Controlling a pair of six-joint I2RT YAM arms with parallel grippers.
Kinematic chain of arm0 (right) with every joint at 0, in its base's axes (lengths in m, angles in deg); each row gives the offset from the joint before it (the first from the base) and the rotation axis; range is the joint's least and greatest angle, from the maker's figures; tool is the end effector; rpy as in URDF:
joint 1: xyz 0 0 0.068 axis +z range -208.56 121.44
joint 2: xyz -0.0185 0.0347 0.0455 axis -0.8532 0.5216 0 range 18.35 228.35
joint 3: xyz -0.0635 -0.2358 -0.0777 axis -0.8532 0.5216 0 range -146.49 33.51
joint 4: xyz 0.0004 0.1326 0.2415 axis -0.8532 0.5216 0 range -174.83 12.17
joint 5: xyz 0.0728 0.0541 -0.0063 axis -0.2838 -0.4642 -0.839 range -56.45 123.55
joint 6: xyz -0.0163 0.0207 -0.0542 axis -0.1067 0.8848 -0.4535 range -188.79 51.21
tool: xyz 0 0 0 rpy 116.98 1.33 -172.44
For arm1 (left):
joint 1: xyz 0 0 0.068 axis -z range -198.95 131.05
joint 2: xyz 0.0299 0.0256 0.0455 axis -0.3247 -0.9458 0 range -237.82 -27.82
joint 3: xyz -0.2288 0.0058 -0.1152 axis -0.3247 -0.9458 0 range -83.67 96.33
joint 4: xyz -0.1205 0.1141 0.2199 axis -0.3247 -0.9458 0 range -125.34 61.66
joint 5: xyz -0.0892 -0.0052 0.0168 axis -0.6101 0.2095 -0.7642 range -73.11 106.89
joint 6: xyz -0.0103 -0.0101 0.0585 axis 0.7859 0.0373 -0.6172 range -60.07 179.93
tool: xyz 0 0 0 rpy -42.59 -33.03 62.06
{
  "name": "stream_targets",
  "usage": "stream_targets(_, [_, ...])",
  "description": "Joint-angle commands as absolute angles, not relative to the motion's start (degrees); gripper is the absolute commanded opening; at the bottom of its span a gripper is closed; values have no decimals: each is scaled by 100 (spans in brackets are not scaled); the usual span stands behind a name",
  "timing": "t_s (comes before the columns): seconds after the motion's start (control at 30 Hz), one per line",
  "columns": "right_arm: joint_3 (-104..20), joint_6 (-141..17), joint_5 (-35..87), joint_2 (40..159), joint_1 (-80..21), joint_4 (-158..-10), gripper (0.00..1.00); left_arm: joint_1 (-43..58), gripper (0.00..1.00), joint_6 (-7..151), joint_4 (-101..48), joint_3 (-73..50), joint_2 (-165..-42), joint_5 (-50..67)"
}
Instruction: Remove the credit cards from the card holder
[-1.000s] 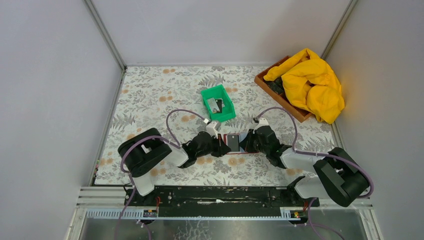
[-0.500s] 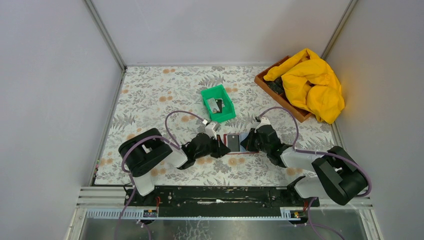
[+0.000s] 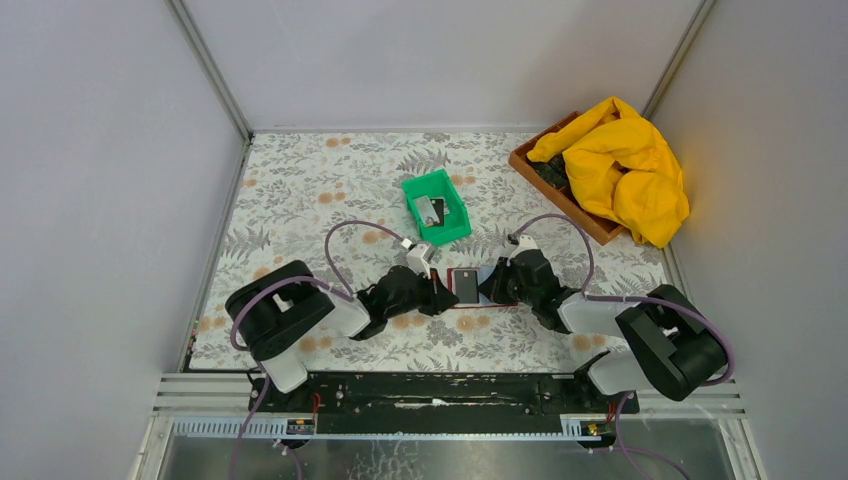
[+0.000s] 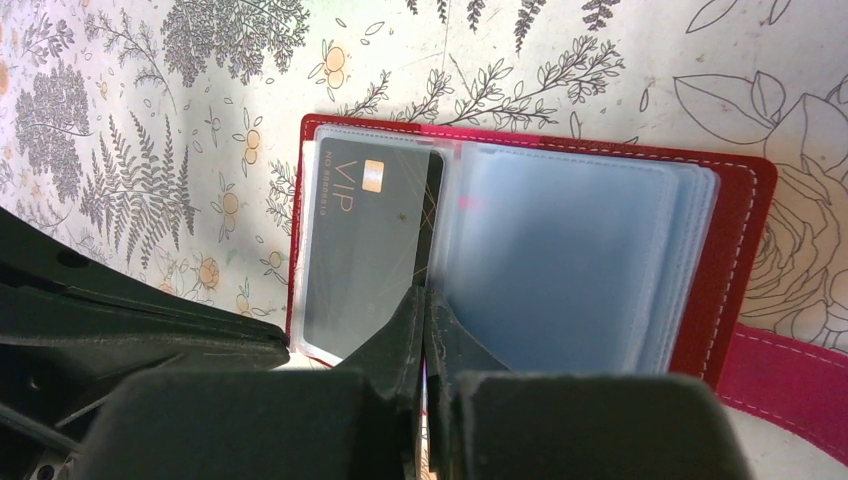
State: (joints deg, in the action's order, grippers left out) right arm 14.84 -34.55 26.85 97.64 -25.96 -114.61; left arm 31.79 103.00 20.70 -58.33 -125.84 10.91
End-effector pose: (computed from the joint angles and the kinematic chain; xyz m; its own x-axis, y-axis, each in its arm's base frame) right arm 0.2124 0.1421 0.0983 -0.7056 0.2121 -0.6762 -0.2691 0.8025 0.5325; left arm 0.1847 -0.2332 0.0801 -0.7524 -0.1527 -0.6408 0.4334 0.6178 -0.6561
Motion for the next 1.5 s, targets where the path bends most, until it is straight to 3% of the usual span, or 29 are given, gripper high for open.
stream_targets(0.0, [1470, -3462, 2587, 9833, -2630, -11647, 0, 3159, 0, 10181, 2040, -5827, -12563, 1206])
stream_targets(0.47, [1547, -3380, 2670, 9718, -2637, -11690, 1, 3133, 0, 10335, 2102, -5877, -12807, 1218])
stream_targets(0.57, [1551, -3367, 2652, 9638, -2639, -11686, 8, 3137, 0, 10335, 2058, -5838, -12840, 1216])
stream_targets(0.73, [1562, -3372, 2680, 9574, -2644, -11647, 33, 3124, 0, 10352, 2039, -5778, -12904, 1199])
stream_targets(0.93, [1575, -3330, 2385, 9773, -2652, -11917, 41, 3114, 0, 10354, 1988, -5706, -12990, 1159])
stream_targets(1.2, [1543, -3296, 1975, 10078, -2657, -12196, 43, 3097, 0, 10387, 1974, -5688, -13036, 1128])
stream_targets(1.47, [1871, -2881, 957, 10087, -2793, -13631, 40, 3080, 0, 10405, 1964, -5678, -13054, 1118])
